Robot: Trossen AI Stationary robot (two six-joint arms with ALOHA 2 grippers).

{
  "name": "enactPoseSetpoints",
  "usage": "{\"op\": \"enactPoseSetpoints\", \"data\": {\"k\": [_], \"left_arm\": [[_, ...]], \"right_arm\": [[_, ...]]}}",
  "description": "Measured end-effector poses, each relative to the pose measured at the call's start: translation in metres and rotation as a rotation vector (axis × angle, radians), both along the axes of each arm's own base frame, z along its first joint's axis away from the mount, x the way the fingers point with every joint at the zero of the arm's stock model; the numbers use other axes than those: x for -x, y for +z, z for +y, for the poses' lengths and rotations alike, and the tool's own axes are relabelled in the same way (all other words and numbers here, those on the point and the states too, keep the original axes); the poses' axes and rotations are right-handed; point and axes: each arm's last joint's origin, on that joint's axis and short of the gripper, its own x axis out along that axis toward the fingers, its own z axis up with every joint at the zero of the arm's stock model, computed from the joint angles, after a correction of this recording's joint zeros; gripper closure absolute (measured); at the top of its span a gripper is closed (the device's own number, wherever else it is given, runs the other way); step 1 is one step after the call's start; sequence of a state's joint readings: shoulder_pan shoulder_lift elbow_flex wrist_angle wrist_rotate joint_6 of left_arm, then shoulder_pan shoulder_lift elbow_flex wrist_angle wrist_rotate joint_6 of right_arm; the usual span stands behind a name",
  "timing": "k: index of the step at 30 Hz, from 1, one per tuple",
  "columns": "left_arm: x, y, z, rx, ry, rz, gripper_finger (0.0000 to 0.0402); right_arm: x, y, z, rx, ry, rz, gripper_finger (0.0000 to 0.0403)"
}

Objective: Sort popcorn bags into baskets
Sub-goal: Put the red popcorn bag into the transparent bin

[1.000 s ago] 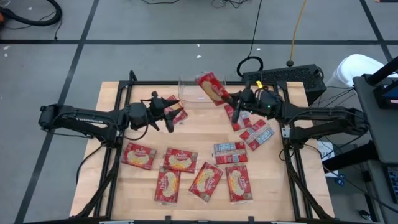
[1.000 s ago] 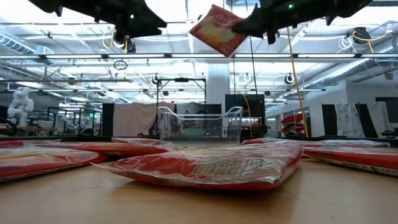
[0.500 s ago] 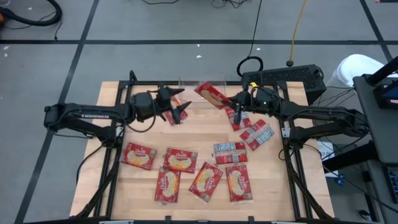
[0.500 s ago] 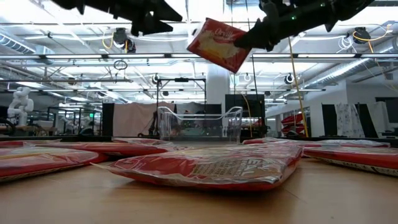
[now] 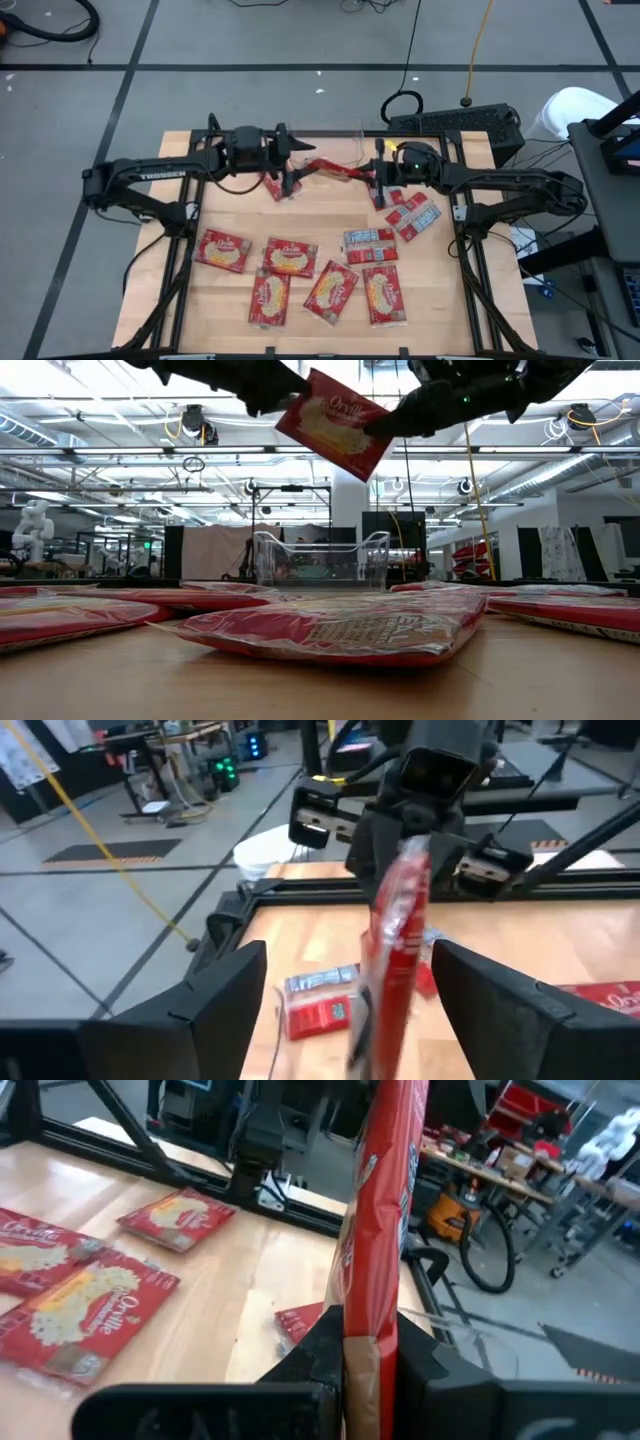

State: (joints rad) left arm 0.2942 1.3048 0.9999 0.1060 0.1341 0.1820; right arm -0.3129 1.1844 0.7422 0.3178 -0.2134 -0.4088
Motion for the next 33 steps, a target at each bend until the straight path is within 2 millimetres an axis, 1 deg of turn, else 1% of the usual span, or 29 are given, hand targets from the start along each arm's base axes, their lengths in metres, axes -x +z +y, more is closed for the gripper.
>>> {"op": "enactPoseSetpoints", "data": {"k": [3,6,9,14,15,16,18,20,22,25,28,31,33], "left_arm": [[-0.004,-0.006,0.004,-0.015,0.006,0.027,0.0141],[-0.007,-0.009,0.004,-0.022,-0.001,0.03,0.0181],[-0.007,-0.01,0.004,-0.027,-0.006,0.038,0.0241],[-0.007,-0.009,0.005,-0.062,-0.011,0.033,0.0366],[-0.007,-0.008,0.004,-0.067,-0.012,0.024,0.038],[-0.007,-0.006,0.005,-0.071,-0.011,0.01,0.0384],[-0.008,-0.003,0.005,-0.078,0.001,-0.021,0.038],[-0.009,0.0,0.005,-0.079,0.003,-0.029,0.0374],[-0.009,0.009,0.006,-0.074,0.005,-0.027,0.0375],[-0.009,0.032,0.007,-0.07,0.015,-0.022,0.0391],[-0.006,0.054,0.008,-0.072,0.069,0.006,0.0393],[-0.002,0.075,0.008,-0.072,0.132,0.01,0.0394],[0.002,0.087,0.011,-0.065,0.195,-0.005,0.0397]], "right_arm": [[-0.002,-0.002,-0.004,0.005,-0.013,-0.005,0.0378],[-0.004,-0.003,-0.009,-0.004,-0.031,-0.025,0.0378],[-0.005,-0.004,-0.013,-0.02,-0.048,-0.032,0.0378],[-0.004,-0.003,-0.016,-0.071,-0.067,-0.043,0.0377],[-0.003,-0.002,-0.016,-0.091,-0.079,-0.055,0.0374],[-0.002,0.0,-0.017,-0.117,-0.111,-0.071,0.0371],[0.0,0.005,-0.018,-0.16,-0.194,-0.105,0.0358],[0.006,0.008,-0.017,-0.167,-0.238,-0.096,0.0334],[0.014,0.013,-0.015,-0.168,-0.296,-0.084,0.0301],[0.028,0.02,-0.012,-0.154,-0.401,-0.079,0.0248],[0.042,0.026,-0.009,-0.133,-0.511,-0.065,0.0203],[0.053,0.029,-0.006,-0.158,-0.56,-0.067,0.0171],[0.059,0.025,-0.003,-0.187,-0.549,-0.079,0.0158]]}}
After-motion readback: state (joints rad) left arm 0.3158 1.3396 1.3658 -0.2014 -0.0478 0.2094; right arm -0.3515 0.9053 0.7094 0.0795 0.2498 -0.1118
